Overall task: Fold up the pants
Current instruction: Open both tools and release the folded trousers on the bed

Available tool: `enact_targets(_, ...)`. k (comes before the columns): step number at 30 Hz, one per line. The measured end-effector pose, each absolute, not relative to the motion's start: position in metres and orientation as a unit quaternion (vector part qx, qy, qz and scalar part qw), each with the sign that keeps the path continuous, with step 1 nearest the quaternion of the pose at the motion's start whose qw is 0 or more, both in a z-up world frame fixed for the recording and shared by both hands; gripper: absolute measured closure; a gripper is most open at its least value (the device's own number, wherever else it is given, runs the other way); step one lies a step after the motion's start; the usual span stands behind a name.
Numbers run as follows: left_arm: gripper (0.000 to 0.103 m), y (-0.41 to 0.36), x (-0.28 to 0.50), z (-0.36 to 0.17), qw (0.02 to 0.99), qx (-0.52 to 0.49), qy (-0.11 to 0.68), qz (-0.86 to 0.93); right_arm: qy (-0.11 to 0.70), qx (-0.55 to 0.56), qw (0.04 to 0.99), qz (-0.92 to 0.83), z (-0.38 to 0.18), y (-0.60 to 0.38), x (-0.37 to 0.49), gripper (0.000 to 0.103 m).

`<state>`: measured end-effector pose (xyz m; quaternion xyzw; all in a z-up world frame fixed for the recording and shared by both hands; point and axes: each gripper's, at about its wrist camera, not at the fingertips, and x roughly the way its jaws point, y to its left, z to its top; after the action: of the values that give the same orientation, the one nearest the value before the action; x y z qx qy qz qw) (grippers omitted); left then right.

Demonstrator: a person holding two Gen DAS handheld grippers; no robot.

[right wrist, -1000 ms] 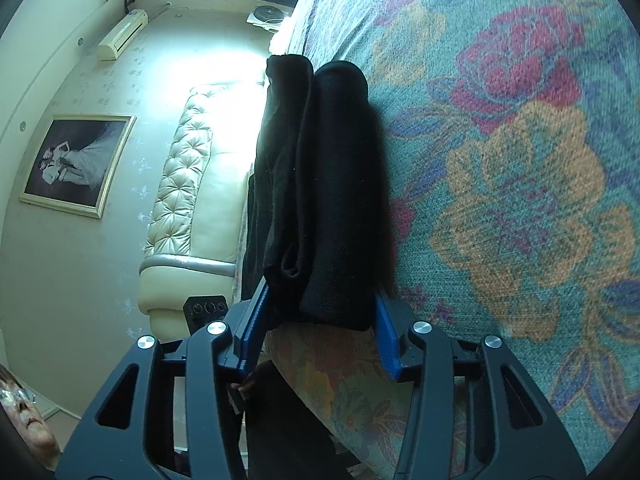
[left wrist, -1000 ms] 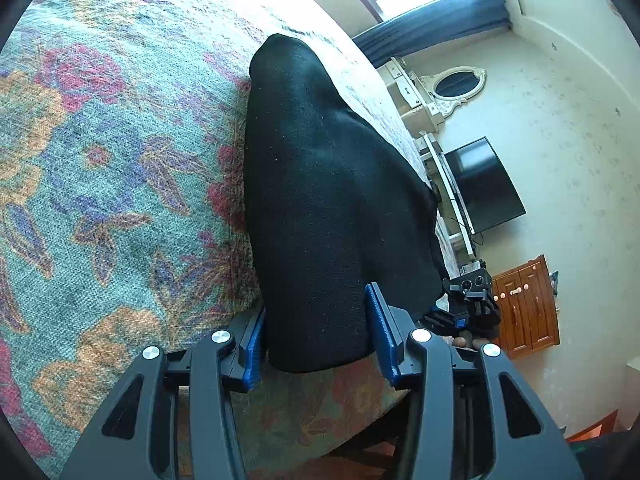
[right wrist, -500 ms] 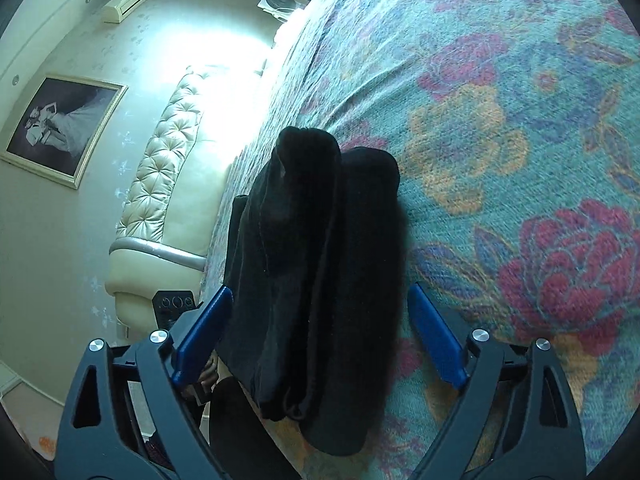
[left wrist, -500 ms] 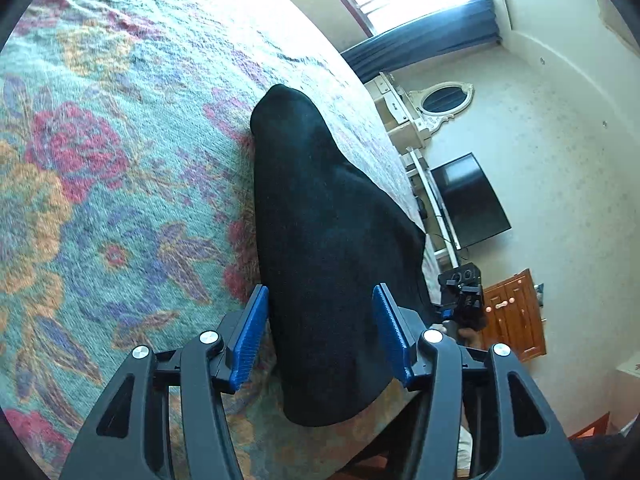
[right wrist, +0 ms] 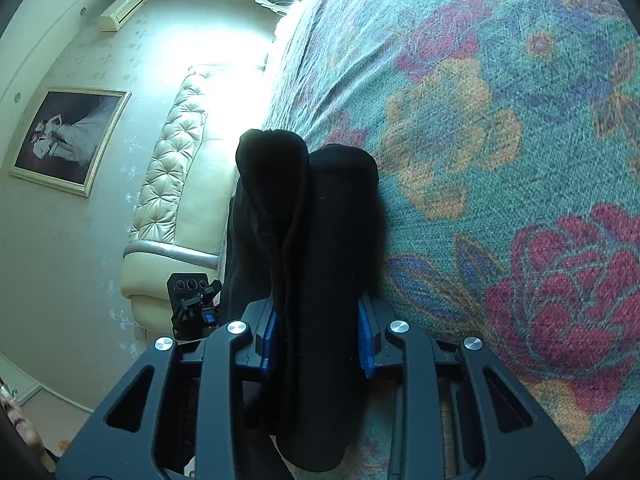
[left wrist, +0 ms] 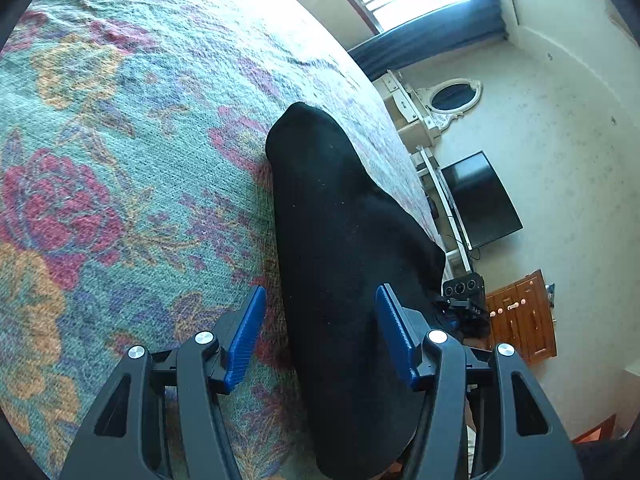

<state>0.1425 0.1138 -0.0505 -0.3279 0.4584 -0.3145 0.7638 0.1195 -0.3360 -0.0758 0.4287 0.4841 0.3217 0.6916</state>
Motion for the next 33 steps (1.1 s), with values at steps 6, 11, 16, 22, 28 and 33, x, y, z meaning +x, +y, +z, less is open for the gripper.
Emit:
enact_targets(6,0.045,0.106,0.158,-0.058,0.759,-0.343,0.457,-0.312,0.481,0.43,0.692,0.325,-0.077,-0.34,0.118,0.074)
enact_targets(11,0.056,0.101,0.151,-0.06,0.787,-0.284,0.449,-0.314,0.473,0.442,0.693,0.317,-0.079,-0.351,0.108,0.071)
enact_targets(16,0.052,0.11,0.148,-0.062,0.783,-0.303,0.43,-0.333,0.463,0.459,0.695,0.302,-0.075,-0.368,0.093,0.061)
enact_targets(22,0.014,0.092,0.132,-0.046,0.811,-0.233,0.421,-0.332,0.442,0.462,0.721,0.265,-0.064,-0.384,0.056,0.039)
enact_targets(28,0.012,0.071,0.104,-0.036,0.857,-0.155,0.428,-0.243,0.433,0.439,0.757,0.217,-0.049,-0.37,0.019,0.022)
enact_targets(33,0.012,0.065,0.071,-0.028,0.873,-0.14,0.434,-0.173,0.445,0.361,0.808,0.139,-0.031,-0.336,-0.006,0.013)
